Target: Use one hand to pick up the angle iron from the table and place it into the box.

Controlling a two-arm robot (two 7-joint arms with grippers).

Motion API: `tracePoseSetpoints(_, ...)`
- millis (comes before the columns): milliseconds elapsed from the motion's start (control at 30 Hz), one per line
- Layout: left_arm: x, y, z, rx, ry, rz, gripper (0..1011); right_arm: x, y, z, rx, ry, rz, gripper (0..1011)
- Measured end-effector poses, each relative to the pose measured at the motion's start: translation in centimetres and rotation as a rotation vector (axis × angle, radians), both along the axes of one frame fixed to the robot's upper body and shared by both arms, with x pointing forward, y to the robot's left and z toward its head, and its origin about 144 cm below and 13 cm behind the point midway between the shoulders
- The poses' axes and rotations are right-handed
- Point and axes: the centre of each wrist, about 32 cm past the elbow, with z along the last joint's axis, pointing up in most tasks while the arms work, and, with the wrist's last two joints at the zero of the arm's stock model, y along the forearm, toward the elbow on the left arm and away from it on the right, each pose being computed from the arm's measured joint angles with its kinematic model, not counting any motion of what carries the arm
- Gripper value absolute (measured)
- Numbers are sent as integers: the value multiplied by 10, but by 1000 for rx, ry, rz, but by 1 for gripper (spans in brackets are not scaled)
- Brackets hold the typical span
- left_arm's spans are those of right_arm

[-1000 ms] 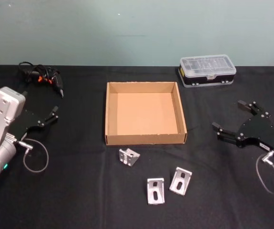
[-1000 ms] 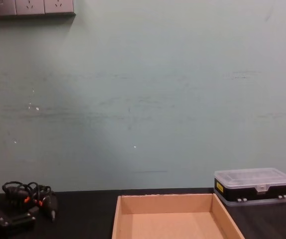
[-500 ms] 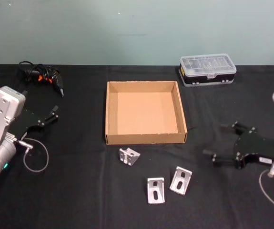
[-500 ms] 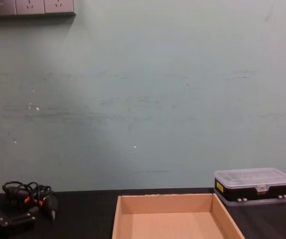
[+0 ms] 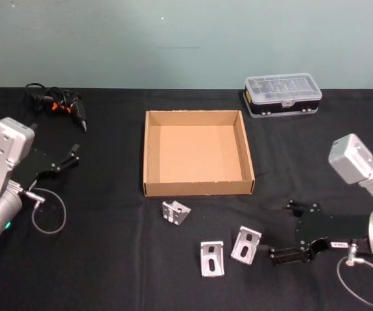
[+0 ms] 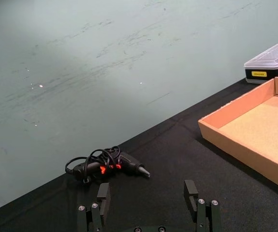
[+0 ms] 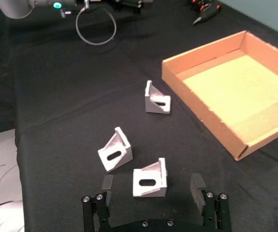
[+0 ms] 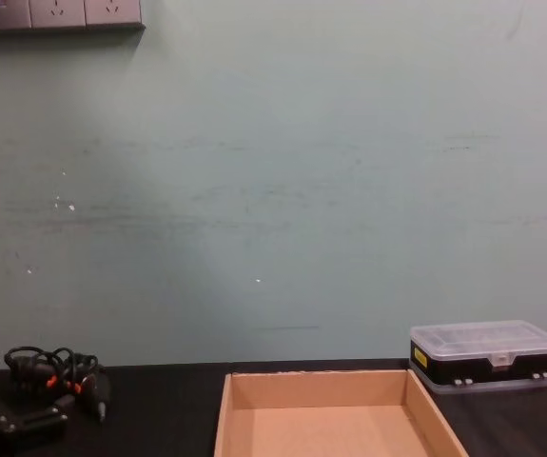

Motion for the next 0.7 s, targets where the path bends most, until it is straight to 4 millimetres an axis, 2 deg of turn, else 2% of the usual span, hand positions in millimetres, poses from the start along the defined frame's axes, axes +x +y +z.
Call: tracePoseSetpoints(700,0,0,0,0,0,0,1000,20,18,-18,-30,36,0,1002)
